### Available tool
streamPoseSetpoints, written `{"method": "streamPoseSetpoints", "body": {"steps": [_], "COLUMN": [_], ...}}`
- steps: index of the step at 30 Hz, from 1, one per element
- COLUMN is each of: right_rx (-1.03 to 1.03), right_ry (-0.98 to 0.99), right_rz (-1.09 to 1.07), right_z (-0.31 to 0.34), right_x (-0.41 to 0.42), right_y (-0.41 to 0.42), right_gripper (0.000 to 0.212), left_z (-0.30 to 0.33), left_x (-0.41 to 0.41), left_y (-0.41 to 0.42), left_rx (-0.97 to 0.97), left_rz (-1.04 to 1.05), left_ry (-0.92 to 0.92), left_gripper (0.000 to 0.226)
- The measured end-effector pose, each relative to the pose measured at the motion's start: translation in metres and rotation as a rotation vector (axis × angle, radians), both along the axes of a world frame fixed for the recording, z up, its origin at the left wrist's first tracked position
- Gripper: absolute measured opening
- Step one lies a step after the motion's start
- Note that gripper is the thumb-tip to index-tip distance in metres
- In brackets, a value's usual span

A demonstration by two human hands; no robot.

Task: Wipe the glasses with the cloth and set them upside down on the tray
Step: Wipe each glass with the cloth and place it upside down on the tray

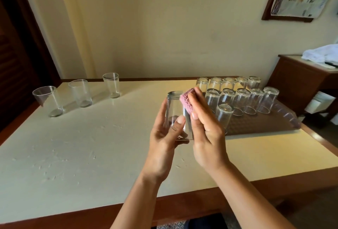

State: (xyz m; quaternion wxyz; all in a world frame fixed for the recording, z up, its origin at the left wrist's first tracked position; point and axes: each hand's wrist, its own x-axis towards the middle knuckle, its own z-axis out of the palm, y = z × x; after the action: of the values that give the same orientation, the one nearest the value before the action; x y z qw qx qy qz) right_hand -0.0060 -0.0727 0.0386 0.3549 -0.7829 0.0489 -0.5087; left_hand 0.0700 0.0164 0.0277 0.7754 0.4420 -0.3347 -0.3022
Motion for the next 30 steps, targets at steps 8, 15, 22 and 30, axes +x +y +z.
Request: {"method": "streamPoseSetpoints", "body": {"steps": [8,15,22,30], "right_rx": [0.019,0.032,0.034,0.132], "right_ry": [-0.04,-0.038,-0.038,-0.075], "right_rz": [0.081,0.075,0.022,0.157], "right_z": [-0.02,-0.009,0.008,-0.017], "right_x": [-0.006,-0.003,0.002,-0.003], "right_y": [0.01,0.019,0.003,0.023], "right_gripper": [0.041,0.039,0.042,0.043], "left_z": [0.006,0.022,0.016,0.017], "left_x": [0.011,0.008,0.007,0.018], "left_y": [0.005,0.001,0.007,0.009], "left_rx": [-0.021,-0.053,-0.071,-0.065], "left_rz": [-0.07,0.015,-0.135,-0.124], "left_ry": [0.017,0.179,0.111,0.116], "left_gripper": [0.07,0.033,0.065,0.05]}}
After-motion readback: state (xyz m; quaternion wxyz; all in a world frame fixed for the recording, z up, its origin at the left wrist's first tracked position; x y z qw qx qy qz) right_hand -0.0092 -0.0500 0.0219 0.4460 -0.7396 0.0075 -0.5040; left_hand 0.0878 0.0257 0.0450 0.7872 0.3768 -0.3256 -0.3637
